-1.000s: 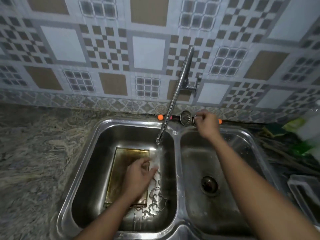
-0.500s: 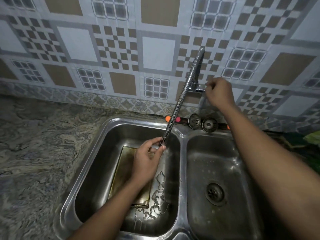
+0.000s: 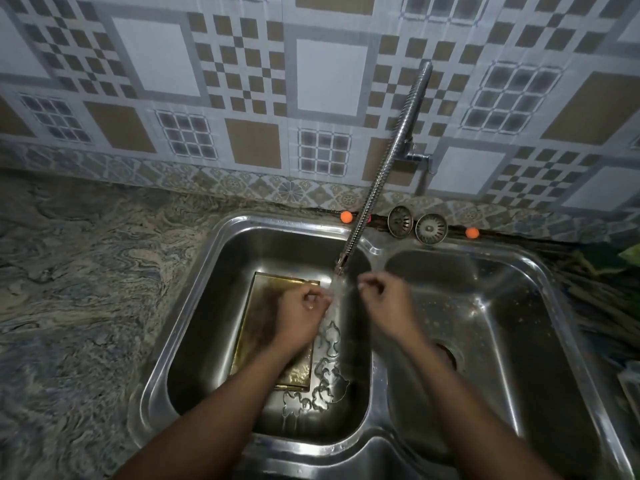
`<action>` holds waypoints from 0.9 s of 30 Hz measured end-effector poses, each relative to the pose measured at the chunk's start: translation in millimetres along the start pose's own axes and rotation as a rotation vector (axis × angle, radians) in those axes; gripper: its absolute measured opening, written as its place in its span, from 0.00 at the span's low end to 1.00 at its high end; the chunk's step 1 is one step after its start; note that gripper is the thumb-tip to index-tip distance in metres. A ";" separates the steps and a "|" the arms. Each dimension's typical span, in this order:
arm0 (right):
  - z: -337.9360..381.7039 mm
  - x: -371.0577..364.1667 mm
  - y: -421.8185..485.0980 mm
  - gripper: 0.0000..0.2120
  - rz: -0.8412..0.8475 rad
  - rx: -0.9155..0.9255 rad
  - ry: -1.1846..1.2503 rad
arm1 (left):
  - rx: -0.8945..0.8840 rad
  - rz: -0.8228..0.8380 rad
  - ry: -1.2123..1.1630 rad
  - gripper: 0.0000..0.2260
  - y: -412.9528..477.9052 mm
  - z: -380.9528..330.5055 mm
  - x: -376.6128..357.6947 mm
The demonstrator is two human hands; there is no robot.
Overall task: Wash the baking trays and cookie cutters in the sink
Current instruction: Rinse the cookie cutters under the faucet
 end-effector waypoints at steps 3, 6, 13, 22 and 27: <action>-32.2 -72.5 -36.8 0.09 0.236 -0.115 0.005 | 0.106 0.075 0.191 0.06 -8.9 52.6 0.0; -61.2 -115.7 -52.0 0.08 0.396 -0.179 -0.191 | 0.194 0.202 0.396 0.07 -20.3 103.0 -4.9; -118.4 -162.0 -85.6 0.10 0.772 -0.199 -0.734 | 0.303 0.399 0.523 0.08 -28.7 158.8 -33.7; -85.3 -119.6 -9.5 0.07 0.256 -0.177 -0.256 | 0.256 0.158 0.264 0.12 19.8 121.5 -15.4; -53.9 -99.7 3.4 0.07 0.047 -0.180 0.083 | 0.203 0.043 -0.029 0.09 42.5 78.1 3.5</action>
Point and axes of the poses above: each hand's wrist, its own y-axis towards the middle knuckle, its own x-axis out of the back of the hand, z = x × y, the point moved 10 cm from there along y, towards the middle knuckle, and after that the axes turned 3 degrees about x, right-handed, at the moved point
